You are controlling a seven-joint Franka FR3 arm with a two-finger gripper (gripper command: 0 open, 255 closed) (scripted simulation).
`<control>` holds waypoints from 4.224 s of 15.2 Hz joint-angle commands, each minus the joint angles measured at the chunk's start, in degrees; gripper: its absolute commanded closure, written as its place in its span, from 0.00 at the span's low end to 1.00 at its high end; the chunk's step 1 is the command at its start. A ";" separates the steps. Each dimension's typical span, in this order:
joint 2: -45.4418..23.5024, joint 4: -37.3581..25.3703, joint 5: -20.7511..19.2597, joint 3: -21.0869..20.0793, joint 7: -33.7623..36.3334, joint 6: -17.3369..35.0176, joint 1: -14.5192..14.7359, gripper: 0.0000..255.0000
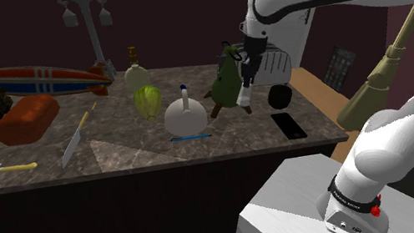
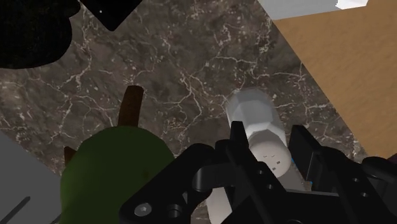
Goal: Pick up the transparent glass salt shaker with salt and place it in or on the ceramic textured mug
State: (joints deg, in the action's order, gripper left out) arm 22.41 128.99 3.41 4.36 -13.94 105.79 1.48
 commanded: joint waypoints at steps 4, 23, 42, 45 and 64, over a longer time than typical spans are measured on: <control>0.37 -2.66 -0.45 0.89 -1.06 -3.13 -0.53 1.00; -10.28 -19.39 -4.46 19.85 -28.08 -10.44 -9.58 1.00; -13.97 -11.48 -3.61 22.74 -32.70 0.74 -11.00 1.00; -14.46 -9.63 -3.41 22.89 -32.98 3.02 -11.04 1.00; -14.05 -15.21 -3.60 22.84 -32.89 -2.92 -11.07 0.00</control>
State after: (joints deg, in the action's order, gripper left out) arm 8.22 115.50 -0.10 27.24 -46.90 104.80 -9.60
